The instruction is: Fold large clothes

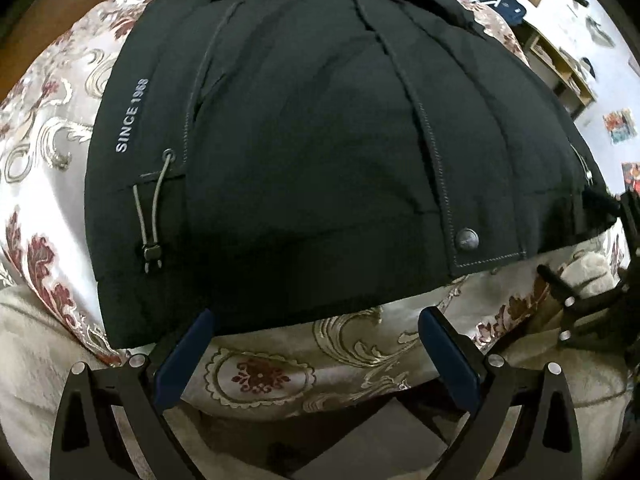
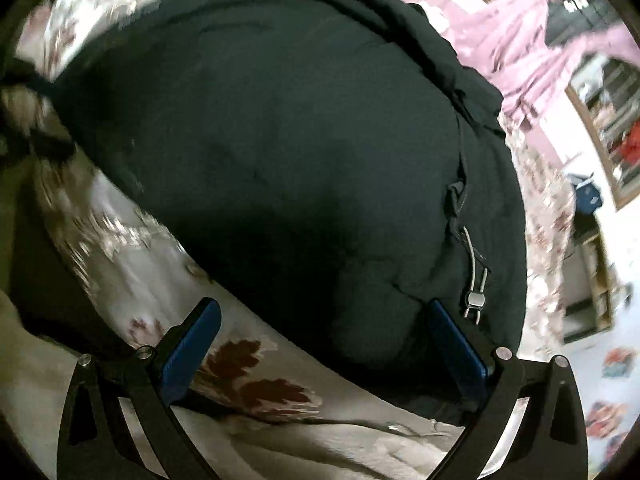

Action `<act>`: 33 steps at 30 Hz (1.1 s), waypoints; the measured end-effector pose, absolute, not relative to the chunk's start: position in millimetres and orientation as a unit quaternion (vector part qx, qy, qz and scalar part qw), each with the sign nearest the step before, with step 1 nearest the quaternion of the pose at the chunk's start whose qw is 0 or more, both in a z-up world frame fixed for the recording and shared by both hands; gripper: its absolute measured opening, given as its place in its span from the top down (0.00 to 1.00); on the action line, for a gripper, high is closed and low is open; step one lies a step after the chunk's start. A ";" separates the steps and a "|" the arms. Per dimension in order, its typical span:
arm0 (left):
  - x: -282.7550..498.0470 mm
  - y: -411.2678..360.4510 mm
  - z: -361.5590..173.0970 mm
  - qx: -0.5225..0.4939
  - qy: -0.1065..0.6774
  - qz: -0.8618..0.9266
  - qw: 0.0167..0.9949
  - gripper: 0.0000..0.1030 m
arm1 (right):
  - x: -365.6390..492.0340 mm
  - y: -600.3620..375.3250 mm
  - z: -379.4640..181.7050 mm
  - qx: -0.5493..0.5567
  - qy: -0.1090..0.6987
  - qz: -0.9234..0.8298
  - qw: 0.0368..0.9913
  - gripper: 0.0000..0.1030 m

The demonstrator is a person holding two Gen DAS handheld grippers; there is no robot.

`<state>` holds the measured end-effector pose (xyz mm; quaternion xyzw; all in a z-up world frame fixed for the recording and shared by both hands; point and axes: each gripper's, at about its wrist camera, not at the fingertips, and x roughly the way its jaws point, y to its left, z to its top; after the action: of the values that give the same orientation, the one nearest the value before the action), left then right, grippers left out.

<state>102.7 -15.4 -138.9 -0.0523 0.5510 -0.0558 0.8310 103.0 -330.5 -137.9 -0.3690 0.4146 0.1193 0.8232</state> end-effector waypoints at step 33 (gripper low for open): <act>105.7 -56.6 -138.3 0.054 0.537 -0.040 0.841 0.00 | 114.1 -356.9 -71.9 -0.194 0.314 0.092 0.925 0.02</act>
<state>105.7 -56.6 -138.3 0.0536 0.5366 -0.0405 0.8412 114.1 -356.9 -71.9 -0.1943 0.3137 0.0921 0.9248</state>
